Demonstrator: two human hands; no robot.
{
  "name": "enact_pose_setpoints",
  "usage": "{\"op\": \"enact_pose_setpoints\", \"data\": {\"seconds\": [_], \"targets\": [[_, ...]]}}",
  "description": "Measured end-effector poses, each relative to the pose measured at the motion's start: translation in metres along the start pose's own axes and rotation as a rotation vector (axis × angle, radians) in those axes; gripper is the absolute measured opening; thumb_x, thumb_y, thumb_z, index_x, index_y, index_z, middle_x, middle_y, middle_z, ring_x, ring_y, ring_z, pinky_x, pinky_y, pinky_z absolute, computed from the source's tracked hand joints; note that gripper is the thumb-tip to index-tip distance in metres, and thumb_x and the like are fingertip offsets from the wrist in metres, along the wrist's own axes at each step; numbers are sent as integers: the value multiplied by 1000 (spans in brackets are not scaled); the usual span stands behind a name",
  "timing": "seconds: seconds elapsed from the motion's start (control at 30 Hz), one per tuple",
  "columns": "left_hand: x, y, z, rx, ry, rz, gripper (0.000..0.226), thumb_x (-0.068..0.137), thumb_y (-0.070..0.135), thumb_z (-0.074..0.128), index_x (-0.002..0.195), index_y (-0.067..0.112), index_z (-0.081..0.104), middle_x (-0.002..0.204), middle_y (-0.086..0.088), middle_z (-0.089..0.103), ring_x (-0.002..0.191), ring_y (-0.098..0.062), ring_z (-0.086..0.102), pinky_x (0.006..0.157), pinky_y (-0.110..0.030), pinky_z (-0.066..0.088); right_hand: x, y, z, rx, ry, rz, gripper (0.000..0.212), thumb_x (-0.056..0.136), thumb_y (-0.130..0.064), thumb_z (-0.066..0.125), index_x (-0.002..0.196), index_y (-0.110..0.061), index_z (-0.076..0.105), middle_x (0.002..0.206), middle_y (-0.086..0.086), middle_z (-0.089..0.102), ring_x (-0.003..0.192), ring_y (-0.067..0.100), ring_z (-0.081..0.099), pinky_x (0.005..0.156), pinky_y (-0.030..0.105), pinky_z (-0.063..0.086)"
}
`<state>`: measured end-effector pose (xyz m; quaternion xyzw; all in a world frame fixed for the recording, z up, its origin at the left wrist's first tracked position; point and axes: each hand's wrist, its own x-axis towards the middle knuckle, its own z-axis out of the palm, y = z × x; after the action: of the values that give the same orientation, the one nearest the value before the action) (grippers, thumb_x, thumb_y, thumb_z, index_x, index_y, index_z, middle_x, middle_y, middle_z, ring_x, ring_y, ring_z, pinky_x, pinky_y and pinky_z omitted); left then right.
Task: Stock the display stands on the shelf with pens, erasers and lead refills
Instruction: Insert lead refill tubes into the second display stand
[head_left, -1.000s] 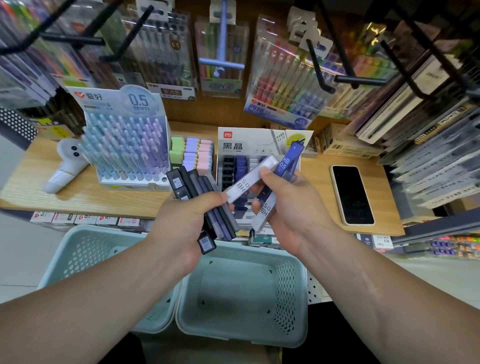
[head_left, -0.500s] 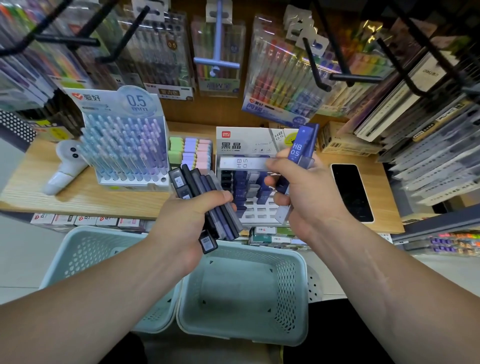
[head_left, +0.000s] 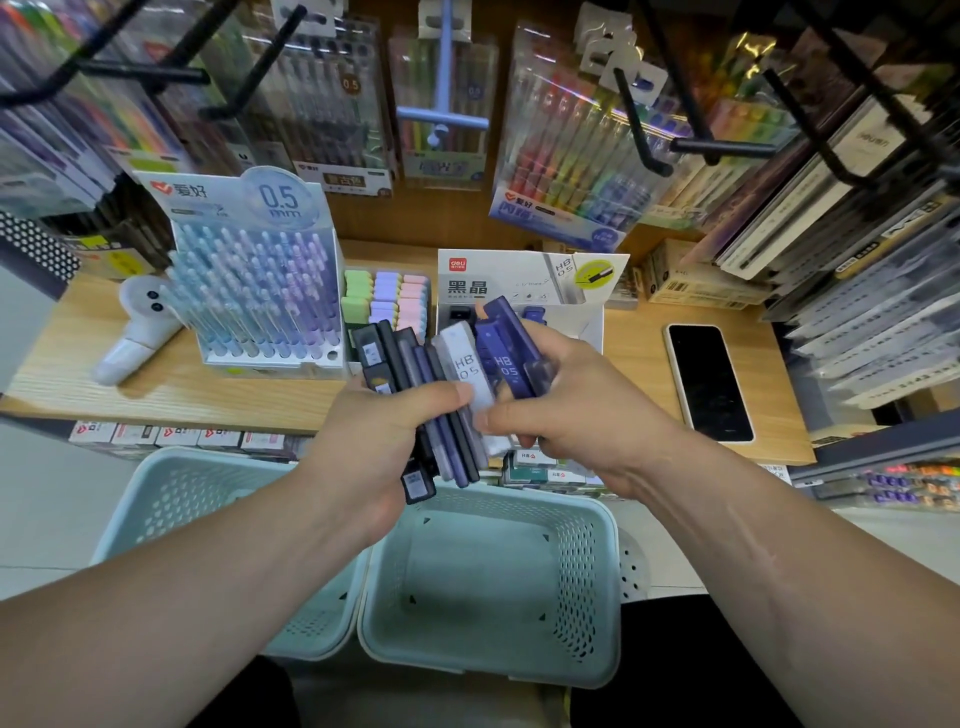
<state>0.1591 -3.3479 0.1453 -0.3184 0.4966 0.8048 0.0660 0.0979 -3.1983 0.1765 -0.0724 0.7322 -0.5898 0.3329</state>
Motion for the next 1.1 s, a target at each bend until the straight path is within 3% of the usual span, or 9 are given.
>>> {"op": "enact_pose_setpoints", "data": {"seconds": [0.1,0.23,0.37,0.5,0.63,0.73,0.8,0.93,1.1], "targets": [[-2,0,1,68,-67,-7,27,80,-5,69,105,3,74,98,-15,77,83,-30,74,61,-35,57,1,3,-4,46,-47,63,52,78,15,72,115,-21,67,66,-1,59,46,9,43,38,15,32],[0,3,0,85,-62,-33,25,79,-3,71,102,3,75,96,-17,77,82,-32,75,63,-36,59,4,10,-5,18,-47,63,41,87,1,69,118,-26,68,66,-5,60,49,12,44,39,17,28],[3,5,-1,100,-35,-71,30,69,4,76,99,1,76,97,-19,76,90,-35,74,87,-46,57,7,16,-5,8,15,19,23,94,-7,66,114,-18,66,72,7,55,49,13,48,38,18,28],[4,4,-2,80,24,-118,21,75,5,77,95,-1,75,90,-18,77,80,-28,75,67,-35,60,21,21,-30,21,227,-17,14,97,-10,65,108,-18,67,68,-1,56,52,14,49,39,21,29],[7,4,-6,80,59,-105,22,77,4,76,99,1,73,85,-16,76,75,-26,74,59,-35,60,28,28,-56,-150,384,-77,7,96,-11,66,99,-16,69,66,-2,60,54,15,51,43,20,40],[7,3,-8,81,67,-92,28,78,2,76,105,-1,72,86,-18,75,74,-27,74,67,-46,63,33,41,-58,-394,424,-142,8,90,-16,73,87,-13,67,75,10,64,60,24,57,58,41,53],[6,3,-9,81,65,-88,27,78,1,76,104,-3,71,87,-19,75,76,-29,74,73,-54,61,37,48,-57,-587,431,-165,14,89,-22,75,83,-15,63,77,10,61,69,30,57,63,38,49],[5,1,-14,89,62,-85,25,75,2,77,99,1,73,90,-19,74,77,-32,73,79,-53,60,42,51,-52,-707,447,-225,14,89,-26,75,93,-13,69,83,9,68,78,28,60,69,38,50],[3,2,-21,97,79,-91,30,71,6,80,100,0,74,98,-20,76,94,-41,72,89,-61,55,47,52,-45,-742,439,-229,12,90,-24,75,85,-20,65,74,0,59,69,22,51,56,26,37]]}}
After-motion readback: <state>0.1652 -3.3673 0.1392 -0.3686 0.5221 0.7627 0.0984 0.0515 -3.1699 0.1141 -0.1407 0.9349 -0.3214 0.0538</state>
